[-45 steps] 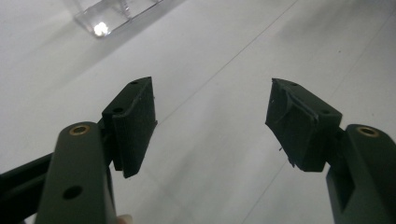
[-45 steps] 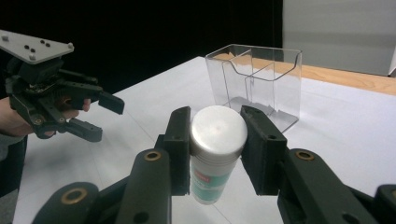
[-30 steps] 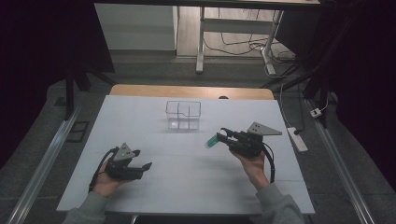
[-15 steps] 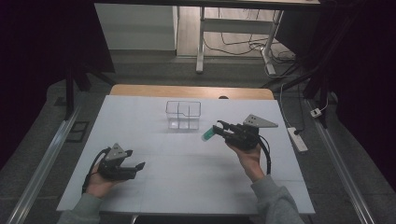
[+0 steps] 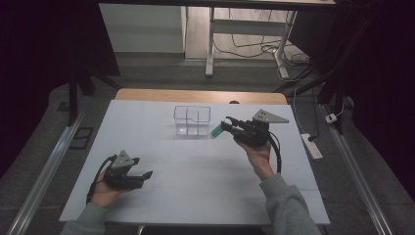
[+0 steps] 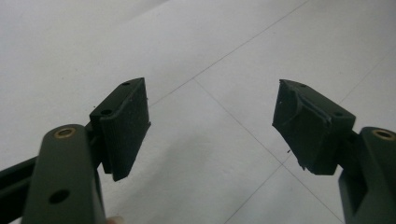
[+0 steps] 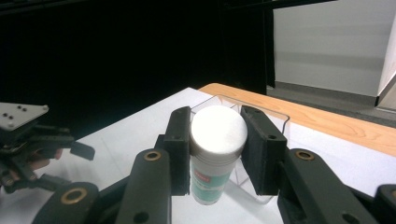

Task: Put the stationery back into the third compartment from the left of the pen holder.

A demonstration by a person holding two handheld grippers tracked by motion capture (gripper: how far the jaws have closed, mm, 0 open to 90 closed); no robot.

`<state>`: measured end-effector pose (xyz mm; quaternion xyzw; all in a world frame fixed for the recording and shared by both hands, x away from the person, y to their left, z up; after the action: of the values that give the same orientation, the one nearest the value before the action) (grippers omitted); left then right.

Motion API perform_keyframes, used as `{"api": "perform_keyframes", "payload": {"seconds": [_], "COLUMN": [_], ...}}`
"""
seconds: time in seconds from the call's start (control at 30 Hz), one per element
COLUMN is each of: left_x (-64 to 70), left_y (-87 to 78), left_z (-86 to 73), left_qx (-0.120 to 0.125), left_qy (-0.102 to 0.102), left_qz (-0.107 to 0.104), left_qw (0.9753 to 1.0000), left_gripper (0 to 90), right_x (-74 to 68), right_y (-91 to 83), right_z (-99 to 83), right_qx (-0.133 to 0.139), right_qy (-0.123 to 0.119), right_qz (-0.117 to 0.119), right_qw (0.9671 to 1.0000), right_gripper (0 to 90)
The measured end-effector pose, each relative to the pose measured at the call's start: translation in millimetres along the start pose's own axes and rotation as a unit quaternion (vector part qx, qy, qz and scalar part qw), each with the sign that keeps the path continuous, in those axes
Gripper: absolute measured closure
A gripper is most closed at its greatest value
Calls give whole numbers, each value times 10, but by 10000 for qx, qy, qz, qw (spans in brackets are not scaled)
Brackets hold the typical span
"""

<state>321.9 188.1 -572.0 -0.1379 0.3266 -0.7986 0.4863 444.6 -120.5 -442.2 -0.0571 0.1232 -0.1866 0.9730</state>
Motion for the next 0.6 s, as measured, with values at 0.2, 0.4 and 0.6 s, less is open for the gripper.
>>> {"api": "perform_keyframes", "payload": {"seconds": [0.2,0.4,0.6], "left_x": [-10,-9,-8], "left_y": [0,1,1], "left_z": [-2,-2,-1], "left_qx": [10,10,13], "left_qy": [-13,-9,-6], "left_qz": [-1,-8,-11], "left_qw": [10000,10000,10000], "left_gripper": [269,269,269], "right_x": [85,128,164], "right_y": [80,162,265], "right_z": [73,154,224], "right_qx": [9,-23,-53], "right_qy": [24,-6,-38], "right_qz": [-82,-120,-137], "right_qw": [10000,9999,9999], "right_gripper": [637,637,637]}}
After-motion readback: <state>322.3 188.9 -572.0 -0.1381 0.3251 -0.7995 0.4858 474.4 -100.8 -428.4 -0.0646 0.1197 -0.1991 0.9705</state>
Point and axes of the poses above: each handheld gripper's, and its own axes: y roughly forward along the jaws, z roughly out of its top, x roughly to its right, the point moved 8 cm from there along y, roughly forward along the jaws, and after that the axes turned 11 degrees about z, right-handed, at the moved point
